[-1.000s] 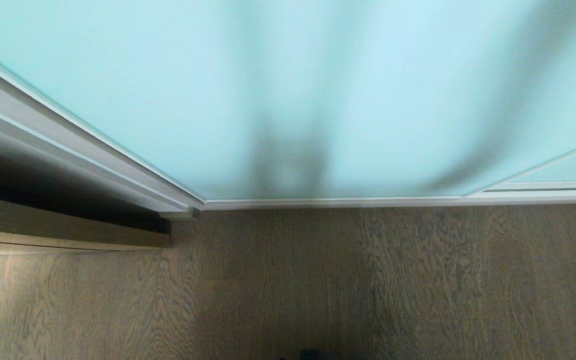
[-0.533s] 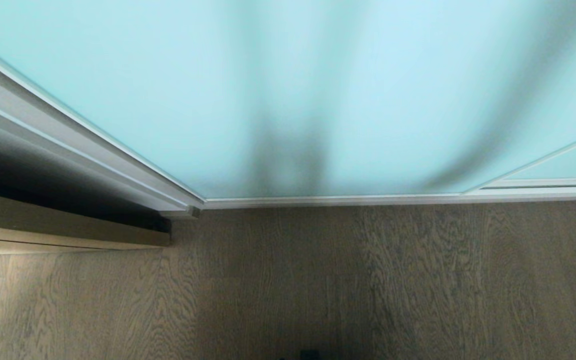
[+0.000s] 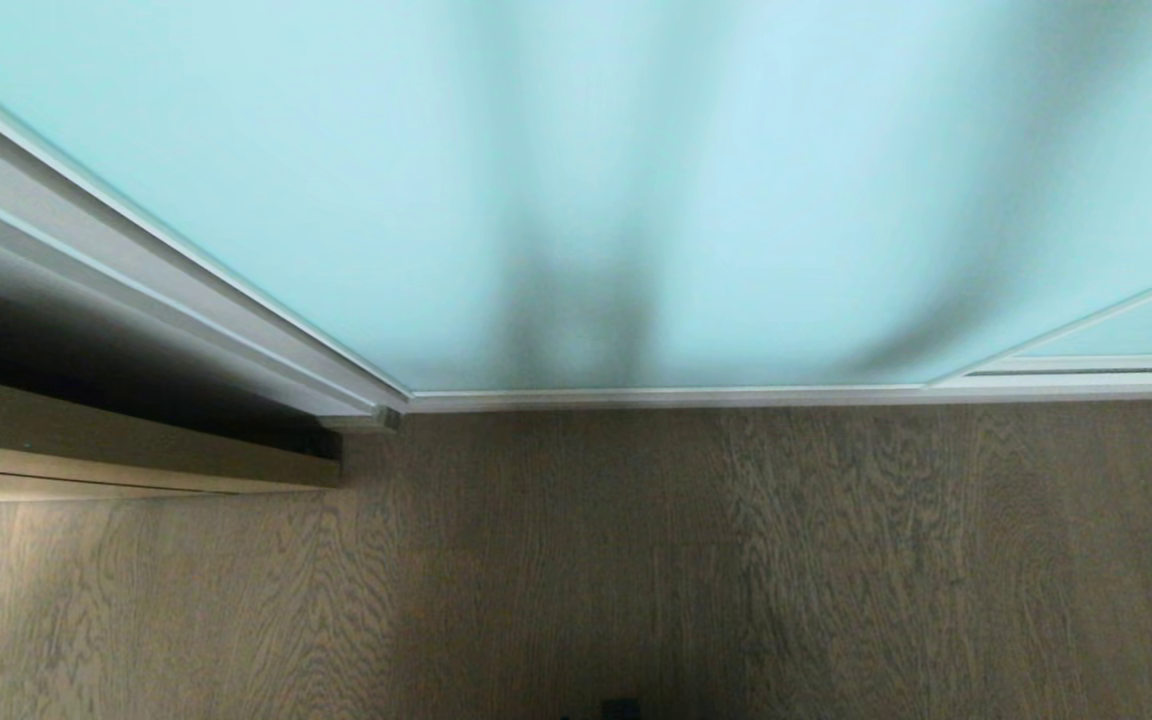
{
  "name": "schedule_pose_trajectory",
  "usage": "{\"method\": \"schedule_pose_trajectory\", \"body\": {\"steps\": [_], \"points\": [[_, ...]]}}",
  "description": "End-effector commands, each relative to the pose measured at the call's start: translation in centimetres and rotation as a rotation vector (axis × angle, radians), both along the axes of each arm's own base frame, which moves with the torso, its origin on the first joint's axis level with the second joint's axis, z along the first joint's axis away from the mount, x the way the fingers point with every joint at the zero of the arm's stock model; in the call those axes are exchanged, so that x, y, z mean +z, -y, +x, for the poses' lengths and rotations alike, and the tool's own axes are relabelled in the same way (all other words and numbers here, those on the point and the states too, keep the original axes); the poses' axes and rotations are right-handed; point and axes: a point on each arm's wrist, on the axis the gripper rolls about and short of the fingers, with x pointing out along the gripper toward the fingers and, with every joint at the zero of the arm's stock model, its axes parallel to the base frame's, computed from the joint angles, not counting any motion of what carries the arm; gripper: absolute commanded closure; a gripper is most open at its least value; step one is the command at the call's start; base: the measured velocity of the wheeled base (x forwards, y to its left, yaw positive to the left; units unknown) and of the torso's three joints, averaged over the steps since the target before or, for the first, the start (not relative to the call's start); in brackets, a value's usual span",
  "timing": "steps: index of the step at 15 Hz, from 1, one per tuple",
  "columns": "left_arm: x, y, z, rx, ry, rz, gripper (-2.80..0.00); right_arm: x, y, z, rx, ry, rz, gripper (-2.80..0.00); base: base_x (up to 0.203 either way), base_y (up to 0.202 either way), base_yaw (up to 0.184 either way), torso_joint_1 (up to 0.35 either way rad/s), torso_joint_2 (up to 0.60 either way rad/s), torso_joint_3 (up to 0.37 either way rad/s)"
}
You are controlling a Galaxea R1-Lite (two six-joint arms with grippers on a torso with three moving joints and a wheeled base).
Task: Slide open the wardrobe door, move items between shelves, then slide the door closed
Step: Open the door
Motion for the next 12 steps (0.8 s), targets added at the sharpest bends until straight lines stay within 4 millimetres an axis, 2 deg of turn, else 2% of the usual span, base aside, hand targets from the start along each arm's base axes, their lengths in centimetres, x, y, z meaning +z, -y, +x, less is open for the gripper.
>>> {"method": "schedule_pose_trajectory", "body": {"steps": [1, 4, 8, 12], "points": [[0.0, 0.0, 0.0, 0.0, -0.001, 0.0, 0.0, 0.1, -0.2, -0.2, 0.019, 0.006, 0.018, 0.0, 0.0, 0.0, 0.0, 0.0, 0.0, 0.0], [0.0, 0.0, 0.0, 0.0, -0.001, 0.0, 0.0, 0.8, -1.2, -0.8, 0.087, -0.026, 0.01, 0.0, 0.0, 0.0, 0.0, 0.0, 0.0, 0.0], [0.0, 0.0, 0.0, 0.0, -0.001, 0.0, 0.0, 0.6, -2.0, -2.5, 0.229, -0.058, -0.007, 0.0, 0.0, 0.0, 0.0, 0.0, 0.0, 0.0], [0.0, 0.0, 0.0, 0.001, -0.001, 0.0, 0.0, 0.1, -2.9, -5.1, 0.358, -0.067, -0.029, 0.0, 0.0, 0.0, 0.0, 0.0, 0.0, 0.0]]}}
